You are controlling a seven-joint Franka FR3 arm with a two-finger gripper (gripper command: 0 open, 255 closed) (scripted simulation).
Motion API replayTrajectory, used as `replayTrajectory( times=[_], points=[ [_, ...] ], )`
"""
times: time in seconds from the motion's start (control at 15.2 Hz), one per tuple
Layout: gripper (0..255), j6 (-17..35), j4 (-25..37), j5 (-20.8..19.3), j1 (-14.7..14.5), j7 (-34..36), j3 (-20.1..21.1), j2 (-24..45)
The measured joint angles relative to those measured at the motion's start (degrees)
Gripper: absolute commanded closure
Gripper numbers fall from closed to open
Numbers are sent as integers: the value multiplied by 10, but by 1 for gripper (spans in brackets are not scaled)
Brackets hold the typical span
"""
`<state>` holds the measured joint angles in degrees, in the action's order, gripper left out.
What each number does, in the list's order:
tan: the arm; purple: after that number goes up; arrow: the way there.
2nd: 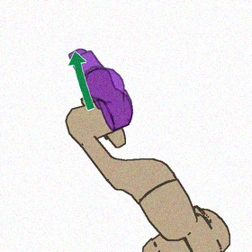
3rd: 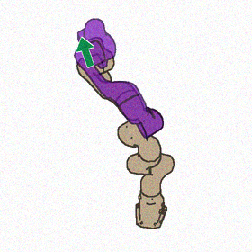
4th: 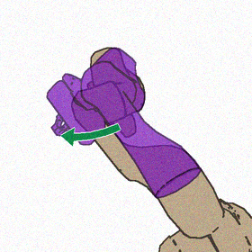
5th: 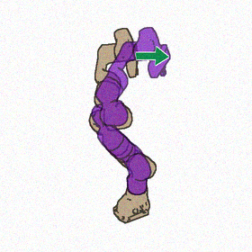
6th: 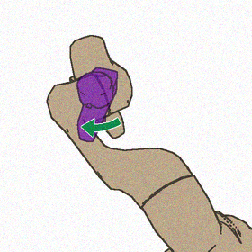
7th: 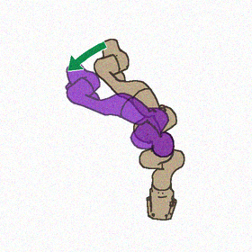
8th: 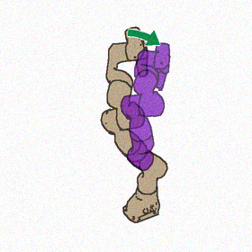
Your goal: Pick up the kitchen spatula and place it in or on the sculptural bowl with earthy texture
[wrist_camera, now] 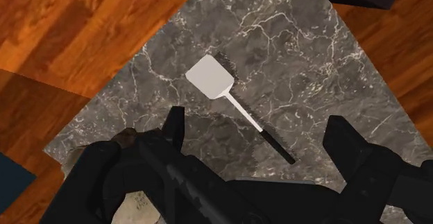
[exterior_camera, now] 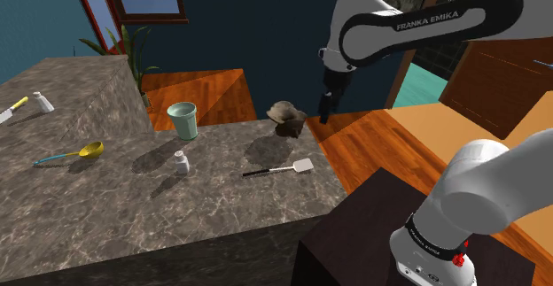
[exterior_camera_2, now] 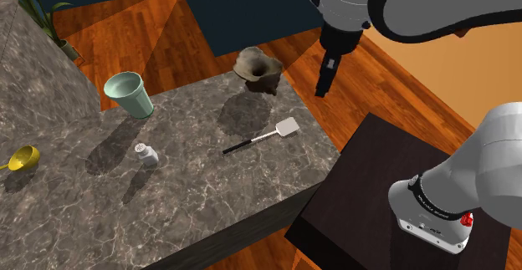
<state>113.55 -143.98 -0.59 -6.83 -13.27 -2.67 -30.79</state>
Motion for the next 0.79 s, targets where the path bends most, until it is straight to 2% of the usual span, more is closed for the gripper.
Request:
replayTrajectory(
  times=[0.4,0.79],
  points=[
    [0,130,-11,3,-31,-113,-21,113],
    [0,248,12,26,-60,-236,-33,249]
  ],
)
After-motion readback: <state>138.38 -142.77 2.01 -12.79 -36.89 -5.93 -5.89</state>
